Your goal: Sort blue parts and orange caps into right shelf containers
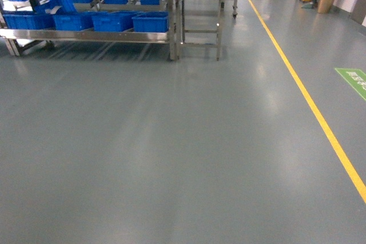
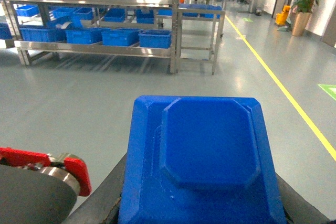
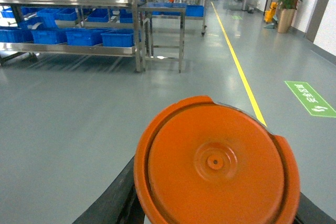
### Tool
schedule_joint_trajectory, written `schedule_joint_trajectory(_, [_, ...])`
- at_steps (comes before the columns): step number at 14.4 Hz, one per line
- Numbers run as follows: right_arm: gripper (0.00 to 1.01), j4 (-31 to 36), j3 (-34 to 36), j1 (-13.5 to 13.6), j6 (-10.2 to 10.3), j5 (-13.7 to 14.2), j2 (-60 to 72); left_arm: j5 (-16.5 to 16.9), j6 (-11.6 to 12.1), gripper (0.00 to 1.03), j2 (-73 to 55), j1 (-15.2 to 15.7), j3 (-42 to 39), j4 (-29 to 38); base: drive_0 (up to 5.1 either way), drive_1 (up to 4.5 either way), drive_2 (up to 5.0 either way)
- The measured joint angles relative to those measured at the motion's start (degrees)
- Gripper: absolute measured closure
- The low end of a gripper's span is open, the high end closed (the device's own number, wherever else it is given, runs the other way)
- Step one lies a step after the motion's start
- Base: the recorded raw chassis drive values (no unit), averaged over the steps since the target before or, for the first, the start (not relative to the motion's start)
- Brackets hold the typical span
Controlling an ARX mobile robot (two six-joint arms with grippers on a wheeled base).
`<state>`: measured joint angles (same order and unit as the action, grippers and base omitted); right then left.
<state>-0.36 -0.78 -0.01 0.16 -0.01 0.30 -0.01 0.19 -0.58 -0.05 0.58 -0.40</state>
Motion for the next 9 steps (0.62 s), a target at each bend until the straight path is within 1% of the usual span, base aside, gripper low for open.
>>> schedule_joint_trajectory(1, [0.56, -0.11, 0.00, 0.00, 0.00, 0.02, 0.00, 0.02, 0.00, 0.60, 0.00, 0.00, 0.00, -0.02, -1.6, -1.58, -1.6])
schedule_joint_trajectory(9, [0.56, 0.07, 0.00, 0.00, 0.00, -0.04, 0.00, -0.13, 0.00, 0.60, 0.00, 0.02, 0.00, 0.02, 0.3, 4.62, -3.9])
